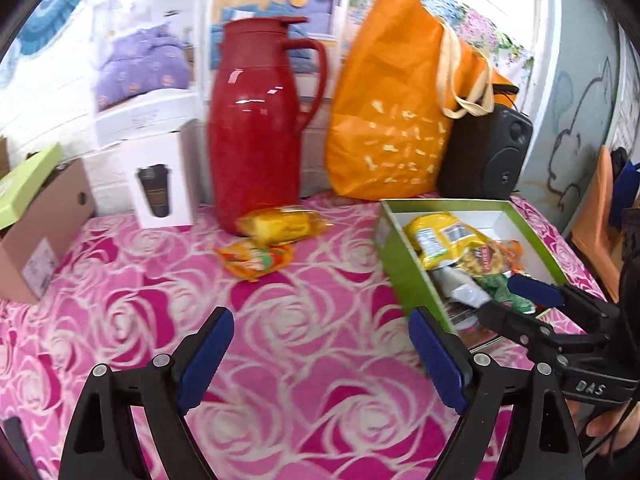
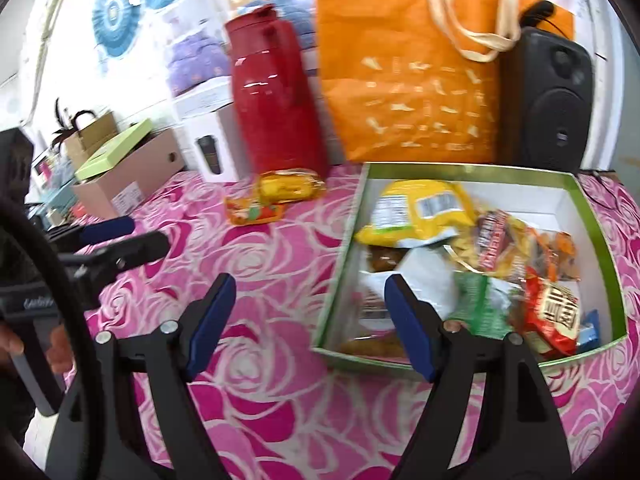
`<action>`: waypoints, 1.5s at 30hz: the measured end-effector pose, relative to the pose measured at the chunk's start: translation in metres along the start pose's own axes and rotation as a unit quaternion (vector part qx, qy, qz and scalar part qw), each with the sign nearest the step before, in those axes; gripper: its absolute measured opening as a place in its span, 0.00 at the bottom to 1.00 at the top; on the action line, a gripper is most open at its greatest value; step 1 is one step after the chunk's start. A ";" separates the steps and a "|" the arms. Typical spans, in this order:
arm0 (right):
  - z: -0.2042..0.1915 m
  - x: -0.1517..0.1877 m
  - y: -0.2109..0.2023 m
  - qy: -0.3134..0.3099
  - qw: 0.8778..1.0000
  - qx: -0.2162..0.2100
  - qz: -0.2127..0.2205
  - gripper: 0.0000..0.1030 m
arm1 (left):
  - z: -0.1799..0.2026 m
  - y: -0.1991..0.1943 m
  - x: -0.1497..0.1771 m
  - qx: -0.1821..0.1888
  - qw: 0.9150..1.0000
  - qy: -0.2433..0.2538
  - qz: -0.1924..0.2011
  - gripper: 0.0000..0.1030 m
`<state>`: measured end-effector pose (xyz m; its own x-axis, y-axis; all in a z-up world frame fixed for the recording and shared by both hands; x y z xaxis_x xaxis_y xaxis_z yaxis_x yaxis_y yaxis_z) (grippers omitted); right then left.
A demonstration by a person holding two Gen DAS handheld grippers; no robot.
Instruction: Organize snacks
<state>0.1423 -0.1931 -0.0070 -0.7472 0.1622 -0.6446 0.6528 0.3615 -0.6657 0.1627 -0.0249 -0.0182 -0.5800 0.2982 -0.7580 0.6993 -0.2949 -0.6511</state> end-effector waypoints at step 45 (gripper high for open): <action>-0.069 0.025 0.128 -0.057 0.991 -0.035 -0.117 0.25 | -0.123 0.087 0.017 0.108 0.987 -0.109 -0.053 0.76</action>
<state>0.1984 -0.0790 -0.0820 -0.8553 -0.0357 -0.5170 0.4511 0.4398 -0.7766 0.2654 0.0665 -0.0831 -0.7376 0.1434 -0.6598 0.5374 -0.4669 -0.7023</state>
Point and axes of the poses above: each gripper's, at about its wrist camera, not at the fingertips, and y roughly the way its jaws point, z to its right, x to its underside, the point moved 3 cm from there along y, roughly the way its jaws point, and after that the axes turned 13 degrees about y, right-handed, at the moved point
